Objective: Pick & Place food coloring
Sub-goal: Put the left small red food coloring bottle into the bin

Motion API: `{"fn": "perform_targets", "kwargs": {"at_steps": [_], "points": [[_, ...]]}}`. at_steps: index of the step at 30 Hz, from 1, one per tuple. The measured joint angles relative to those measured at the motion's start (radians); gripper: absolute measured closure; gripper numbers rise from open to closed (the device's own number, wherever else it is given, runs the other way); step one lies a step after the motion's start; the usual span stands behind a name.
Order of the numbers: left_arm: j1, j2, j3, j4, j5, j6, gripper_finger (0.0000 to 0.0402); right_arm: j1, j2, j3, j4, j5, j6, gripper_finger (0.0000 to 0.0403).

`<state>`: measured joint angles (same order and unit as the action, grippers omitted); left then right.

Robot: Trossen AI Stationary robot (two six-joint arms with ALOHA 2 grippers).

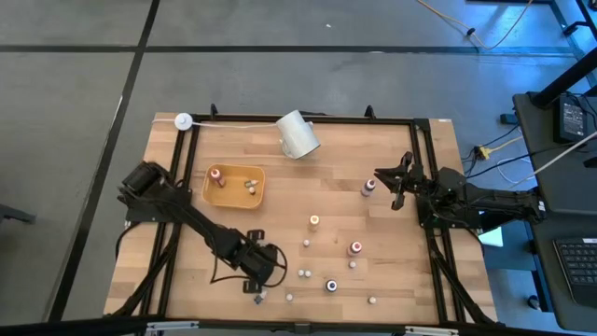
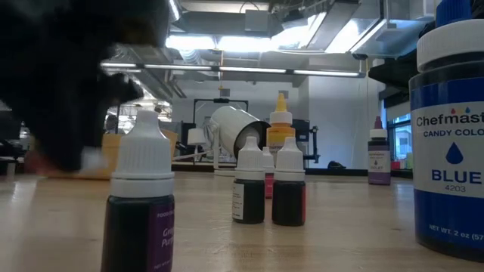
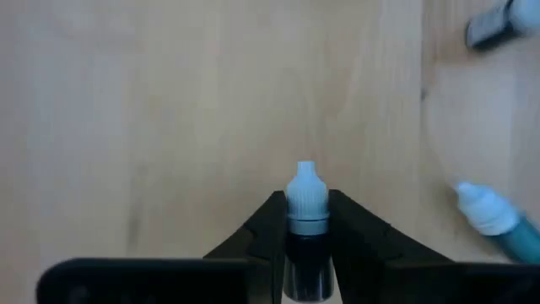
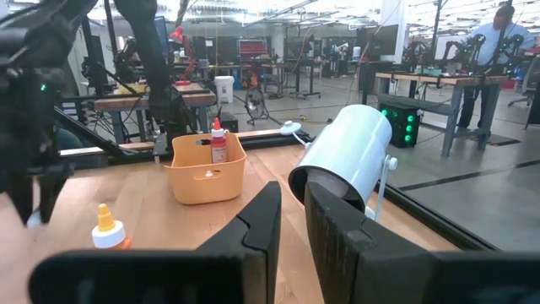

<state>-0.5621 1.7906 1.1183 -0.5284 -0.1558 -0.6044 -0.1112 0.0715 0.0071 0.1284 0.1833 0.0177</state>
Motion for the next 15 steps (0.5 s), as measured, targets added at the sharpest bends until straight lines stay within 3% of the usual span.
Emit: {"fn": "perform_targets", "kwargs": {"at_steps": [4,8,11,15], "points": [[0.003,-0.126,0.0,-0.108,-0.089,-0.016,0.0338,0.0,0.0,0.0,0.0,0.0,-0.003,0.0341],[0.001,-0.266,0.0,-0.267,-0.321,-0.062,0.0336,0.0,0.0,0.0,0.0,0.0,-0.003,0.0341],[0.024,-0.352,0.0,-0.394,-0.491,-0.177,0.0336,0.0,0.0,0.0,0.0,0.0,-0.003,0.0341],[0.068,-0.4,0.0,-0.514,-0.531,-0.244,0.0335,0.0,0.0,0.0,0.0,0.0,-0.005,0.0341]]}}
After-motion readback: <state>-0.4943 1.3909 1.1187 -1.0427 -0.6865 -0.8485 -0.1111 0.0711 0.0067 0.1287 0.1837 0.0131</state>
